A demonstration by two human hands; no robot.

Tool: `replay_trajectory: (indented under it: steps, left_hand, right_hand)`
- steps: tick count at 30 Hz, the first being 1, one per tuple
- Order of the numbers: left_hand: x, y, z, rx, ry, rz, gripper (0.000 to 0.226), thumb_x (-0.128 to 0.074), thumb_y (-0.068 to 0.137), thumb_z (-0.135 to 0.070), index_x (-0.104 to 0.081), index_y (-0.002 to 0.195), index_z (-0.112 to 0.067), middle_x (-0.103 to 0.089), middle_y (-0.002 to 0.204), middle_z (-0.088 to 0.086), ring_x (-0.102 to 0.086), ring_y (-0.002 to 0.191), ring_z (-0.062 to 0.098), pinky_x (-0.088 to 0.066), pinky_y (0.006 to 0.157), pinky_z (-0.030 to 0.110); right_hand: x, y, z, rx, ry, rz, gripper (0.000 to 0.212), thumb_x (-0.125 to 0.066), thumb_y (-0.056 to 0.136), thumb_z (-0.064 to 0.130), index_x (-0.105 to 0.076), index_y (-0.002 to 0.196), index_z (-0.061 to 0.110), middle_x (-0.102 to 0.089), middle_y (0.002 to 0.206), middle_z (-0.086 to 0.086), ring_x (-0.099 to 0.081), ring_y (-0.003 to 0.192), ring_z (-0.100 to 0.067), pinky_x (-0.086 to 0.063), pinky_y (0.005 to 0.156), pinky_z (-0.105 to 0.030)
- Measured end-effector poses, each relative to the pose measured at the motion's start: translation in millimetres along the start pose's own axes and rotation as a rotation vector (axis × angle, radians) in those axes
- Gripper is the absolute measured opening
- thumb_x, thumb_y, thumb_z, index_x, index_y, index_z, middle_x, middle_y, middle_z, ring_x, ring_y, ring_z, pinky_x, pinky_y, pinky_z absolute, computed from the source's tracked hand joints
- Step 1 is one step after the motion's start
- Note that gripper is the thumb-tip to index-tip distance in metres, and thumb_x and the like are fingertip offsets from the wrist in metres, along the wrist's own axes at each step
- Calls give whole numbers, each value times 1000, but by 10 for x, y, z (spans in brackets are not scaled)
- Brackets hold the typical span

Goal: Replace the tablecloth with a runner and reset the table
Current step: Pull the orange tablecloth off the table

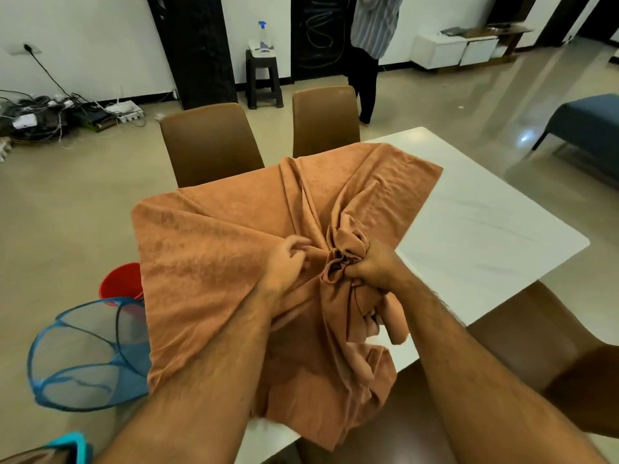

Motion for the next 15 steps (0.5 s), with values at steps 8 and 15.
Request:
replay_trajectory:
  steps: [8, 15]
  left_hand:
    - [287, 42, 490, 38, 594, -16, 31, -58, 88, -14, -69, 116, -20, -69, 118, 8, -62, 109, 28, -47, 94, 33]
    - [-101, 22, -200, -71, 180, -15, 20, -65, 87, -15, -75, 104, -14, -75, 98, 4, -69, 92, 18, -52, 82, 30]
  right_hand:
    - [69, -11, 22, 74, 12, 106, 37, -78, 53, 38, -68, 87, 27, -71, 87, 2, -66, 84, -17, -56, 83, -42]
    - [-155, 62, 153, 86, 57, 154, 65, -82, 49, 38, -62, 111, 31, -70, 95, 6, -65, 90, -11, -55, 85, -36]
Point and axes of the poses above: each hand's wrist, its own y-axis towards the middle knuckle, its own x-axis out of the back of the hand, z = x × y, the point moved 6 cm from there along y, towards the middle knuckle
